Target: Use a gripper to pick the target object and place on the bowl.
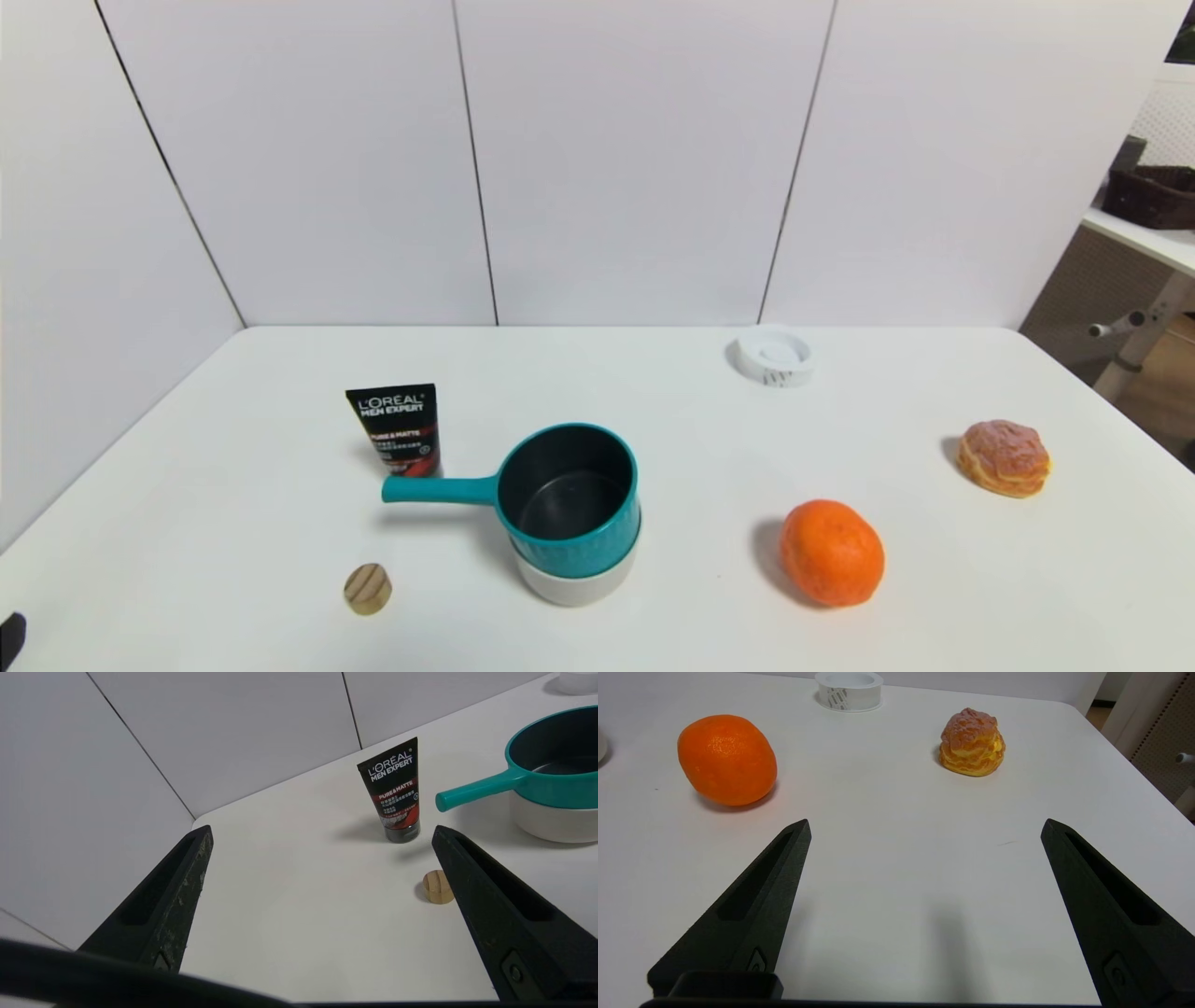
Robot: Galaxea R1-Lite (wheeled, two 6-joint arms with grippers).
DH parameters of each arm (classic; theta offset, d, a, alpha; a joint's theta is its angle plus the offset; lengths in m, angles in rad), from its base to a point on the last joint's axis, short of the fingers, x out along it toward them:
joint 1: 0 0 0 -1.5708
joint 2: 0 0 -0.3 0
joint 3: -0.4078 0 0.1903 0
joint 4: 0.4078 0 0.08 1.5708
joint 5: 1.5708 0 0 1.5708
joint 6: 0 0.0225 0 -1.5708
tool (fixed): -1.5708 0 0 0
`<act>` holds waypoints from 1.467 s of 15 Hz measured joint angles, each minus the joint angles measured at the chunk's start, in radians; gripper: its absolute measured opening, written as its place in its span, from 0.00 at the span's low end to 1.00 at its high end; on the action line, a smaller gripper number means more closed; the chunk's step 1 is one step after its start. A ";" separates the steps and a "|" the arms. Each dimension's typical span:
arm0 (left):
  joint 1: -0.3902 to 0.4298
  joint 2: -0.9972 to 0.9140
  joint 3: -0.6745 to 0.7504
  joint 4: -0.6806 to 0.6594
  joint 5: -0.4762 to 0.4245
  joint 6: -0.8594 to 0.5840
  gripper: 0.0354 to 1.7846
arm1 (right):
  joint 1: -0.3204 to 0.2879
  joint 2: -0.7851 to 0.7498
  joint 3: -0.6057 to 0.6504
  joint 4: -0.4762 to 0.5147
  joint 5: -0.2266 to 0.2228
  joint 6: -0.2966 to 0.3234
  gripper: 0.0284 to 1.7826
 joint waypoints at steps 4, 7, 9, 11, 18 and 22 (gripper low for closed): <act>0.001 -0.156 0.167 -0.003 0.000 -0.008 0.94 | 0.000 0.000 0.000 0.000 0.000 0.000 0.96; -0.006 -0.254 0.300 -0.004 0.001 -0.047 0.94 | 0.000 0.000 0.000 0.000 0.000 0.000 0.96; -0.010 -0.292 0.359 -0.024 0.019 -0.086 0.94 | 0.000 0.000 0.000 0.000 0.000 0.000 0.96; -0.011 -0.308 0.391 -0.026 0.070 -0.117 0.94 | 0.000 0.000 0.000 0.000 0.000 0.000 0.96; -0.011 -0.318 0.416 -0.011 0.100 -0.169 0.94 | 0.000 0.000 0.000 0.000 0.000 0.000 0.96; -0.011 -0.318 0.417 -0.010 0.101 -0.179 0.94 | 0.000 0.000 0.000 0.000 0.000 0.001 0.96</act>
